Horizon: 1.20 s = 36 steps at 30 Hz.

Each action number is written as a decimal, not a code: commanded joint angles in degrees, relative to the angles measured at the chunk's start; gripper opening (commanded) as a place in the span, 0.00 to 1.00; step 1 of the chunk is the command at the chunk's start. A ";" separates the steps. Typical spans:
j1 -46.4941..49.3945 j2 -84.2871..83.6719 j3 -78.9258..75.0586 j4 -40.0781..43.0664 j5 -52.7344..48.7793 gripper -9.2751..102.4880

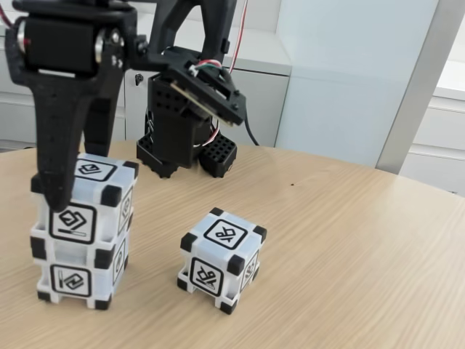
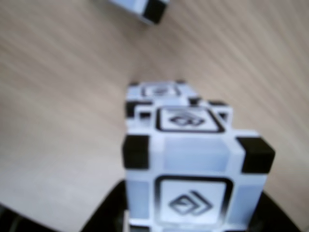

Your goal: Stack cubes from left to right.

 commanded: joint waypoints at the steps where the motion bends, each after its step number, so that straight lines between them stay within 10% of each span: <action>1: -0.18 1.67 0.00 0.18 0.79 0.08; 12: -0.18 1.67 0.00 0.18 1.67 0.09; 17: -0.18 1.85 0.00 0.18 2.11 0.26; 36: -0.88 13.97 -0.09 0.18 3.87 0.42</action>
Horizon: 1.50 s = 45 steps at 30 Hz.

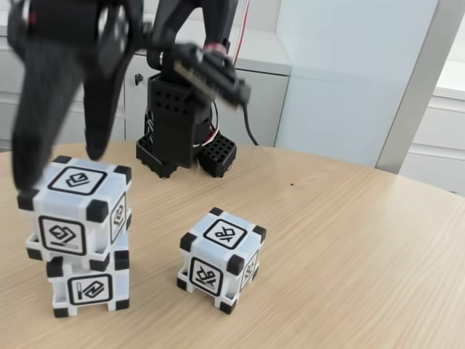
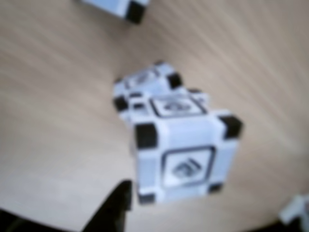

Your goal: Stack cubes from left to right.

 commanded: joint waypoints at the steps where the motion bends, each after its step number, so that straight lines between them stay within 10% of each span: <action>1: -1.49 8.26 -0.44 0.18 0.88 0.42; 20: -40.78 11.87 -0.44 13.27 -12.13 0.47; 45: -31.90 -9.49 -0.44 15.47 -24.26 0.47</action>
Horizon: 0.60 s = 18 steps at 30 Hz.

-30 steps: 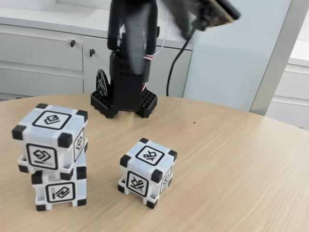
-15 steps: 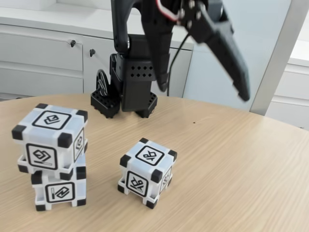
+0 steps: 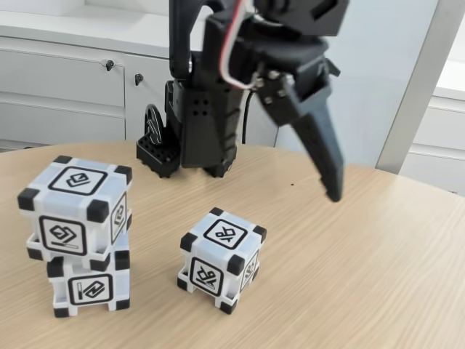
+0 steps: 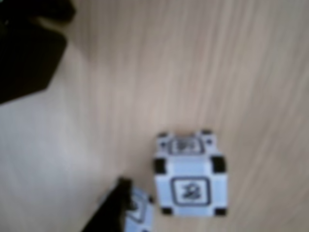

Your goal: Stack cubes from left to right.

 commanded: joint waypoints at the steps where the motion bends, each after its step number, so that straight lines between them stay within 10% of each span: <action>1: 4.57 -0.18 -0.35 0.70 -1.76 0.47; 18: 8.61 -8.35 -0.35 -0.35 -10.81 0.48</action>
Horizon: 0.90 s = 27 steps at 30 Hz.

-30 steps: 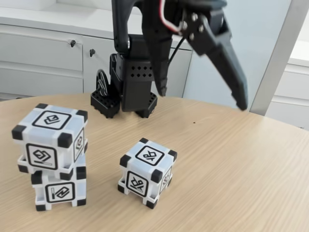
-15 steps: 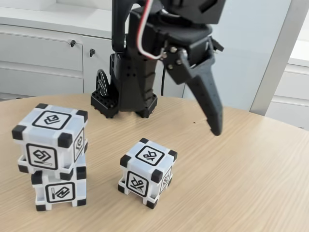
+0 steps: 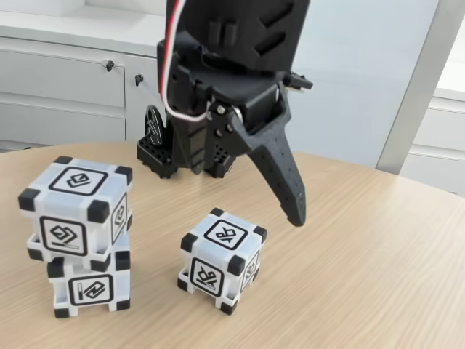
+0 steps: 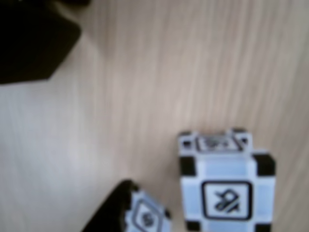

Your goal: Stack cubes from left to right.

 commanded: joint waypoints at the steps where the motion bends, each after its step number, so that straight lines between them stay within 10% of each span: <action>1: 0.09 -0.18 -0.35 -0.26 -0.97 0.48; 27: 1.93 -0.26 10.11 -16.96 1.32 0.49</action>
